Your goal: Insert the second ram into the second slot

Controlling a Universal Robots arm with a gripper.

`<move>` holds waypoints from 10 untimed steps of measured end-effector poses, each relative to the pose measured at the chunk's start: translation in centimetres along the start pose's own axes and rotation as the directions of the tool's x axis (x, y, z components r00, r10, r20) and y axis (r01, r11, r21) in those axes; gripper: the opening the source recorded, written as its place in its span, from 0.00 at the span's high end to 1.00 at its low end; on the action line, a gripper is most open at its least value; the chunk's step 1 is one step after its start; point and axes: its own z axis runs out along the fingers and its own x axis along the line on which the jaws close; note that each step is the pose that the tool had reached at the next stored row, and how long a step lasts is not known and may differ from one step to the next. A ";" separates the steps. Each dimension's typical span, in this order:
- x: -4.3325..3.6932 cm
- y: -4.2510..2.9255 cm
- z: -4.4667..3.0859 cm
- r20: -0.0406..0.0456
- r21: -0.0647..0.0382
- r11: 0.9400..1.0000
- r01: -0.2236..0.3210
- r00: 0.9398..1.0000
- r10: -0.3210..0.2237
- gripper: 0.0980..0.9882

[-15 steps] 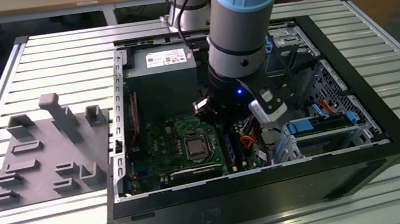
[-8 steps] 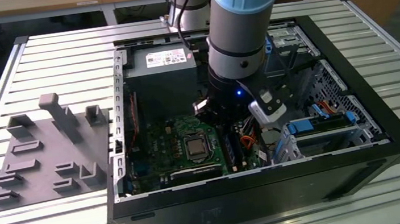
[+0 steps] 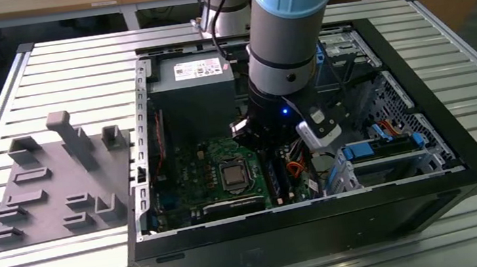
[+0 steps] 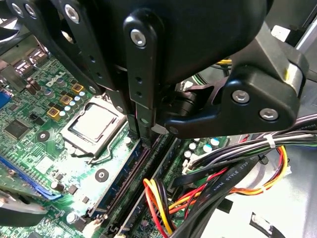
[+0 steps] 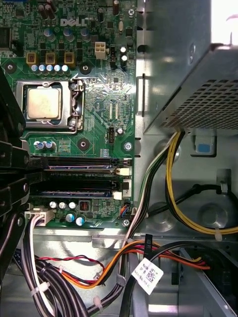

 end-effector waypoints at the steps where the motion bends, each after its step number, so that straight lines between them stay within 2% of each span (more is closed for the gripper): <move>1: 0.00 0.00 0.00 0.000 -0.001 1.000 0.000 1.000 0.000 0.96; 6: -0.02 -0.13 0.00 0.000 -0.009 1.000 -0.001 1.000 0.001 0.96; 10: -0.02 -0.42 0.00 -0.001 -0.010 1.000 -0.007 1.000 0.007 0.96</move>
